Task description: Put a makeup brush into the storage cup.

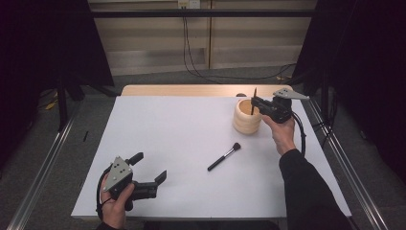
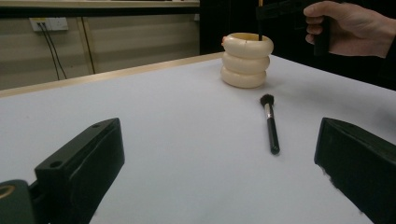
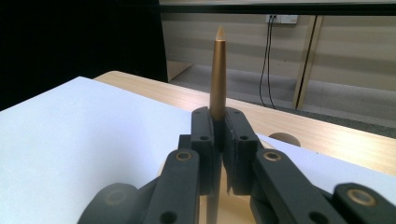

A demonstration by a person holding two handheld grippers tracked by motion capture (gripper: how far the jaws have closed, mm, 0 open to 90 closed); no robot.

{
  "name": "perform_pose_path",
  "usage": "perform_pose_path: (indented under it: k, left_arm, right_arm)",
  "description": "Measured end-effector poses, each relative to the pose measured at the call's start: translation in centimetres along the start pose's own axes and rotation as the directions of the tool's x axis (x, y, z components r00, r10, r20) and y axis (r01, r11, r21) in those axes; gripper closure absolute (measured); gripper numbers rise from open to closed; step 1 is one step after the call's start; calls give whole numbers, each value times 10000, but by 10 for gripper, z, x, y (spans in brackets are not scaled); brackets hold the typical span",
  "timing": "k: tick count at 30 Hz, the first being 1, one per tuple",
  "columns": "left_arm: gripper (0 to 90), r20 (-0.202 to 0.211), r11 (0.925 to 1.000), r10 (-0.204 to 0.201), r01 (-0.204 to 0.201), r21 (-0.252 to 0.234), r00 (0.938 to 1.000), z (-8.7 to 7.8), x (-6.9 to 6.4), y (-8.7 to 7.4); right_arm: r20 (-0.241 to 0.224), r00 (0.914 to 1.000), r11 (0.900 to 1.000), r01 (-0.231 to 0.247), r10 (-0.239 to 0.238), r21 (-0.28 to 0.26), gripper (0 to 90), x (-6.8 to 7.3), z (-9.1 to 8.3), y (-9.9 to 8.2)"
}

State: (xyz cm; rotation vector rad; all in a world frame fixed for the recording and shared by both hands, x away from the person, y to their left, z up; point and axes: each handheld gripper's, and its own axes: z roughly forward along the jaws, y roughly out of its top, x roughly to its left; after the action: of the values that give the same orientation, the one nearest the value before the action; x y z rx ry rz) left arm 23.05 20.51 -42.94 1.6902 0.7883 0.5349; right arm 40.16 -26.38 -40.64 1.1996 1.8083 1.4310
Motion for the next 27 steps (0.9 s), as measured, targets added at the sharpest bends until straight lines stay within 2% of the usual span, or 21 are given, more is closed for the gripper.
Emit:
perform_pose_path:
  k: [9, 16, 19, 21, 23, 26, 27]
  left_arm:
    - [19, 27, 9997, 223, -223, 65, 9997, 0, -2, 0]
    - [18, -37, 9999, 140, -140, 64, 9999, 0, -1, 0]
    - [18, 4, 9999, 140, -140, 43, 9999, 0, 0, -1]
    - [18, -10, 9999, 115, -115, 22, 9999, 1, 0, -1]
    - [18, -85, 9999, 115, -115, 72, 9999, 0, 1, -1]
    - [18, -111, 9999, 108, -107, 80, 9999, 0, 2, -1]
    - [18, -80, 9999, 102, -101, 114, 9999, 0, 2, -1]
  right_arm:
    - [-52, 10000, 9999, -63, 64, 96, 823, 2, 1, -6]
    - [-51, 10000, 9999, -24, 25, 101, 748, 1, 0, -7]
    - [-53, 10000, 10000, 2, -2, 46, 694, 1, -1, -7]
    - [-103, 9999, 10000, 10, -10, -24, 612, 1, -2, -7]
    - [-55, 10000, 10000, 57, -57, -42, 567, 1, -4, -6]
    - [-6, 9999, 9999, 132, -132, -75, 417, 3, -5, -5]
    - [-38, 9999, 9999, 142, -143, -57, 412, 4, -6, -5]
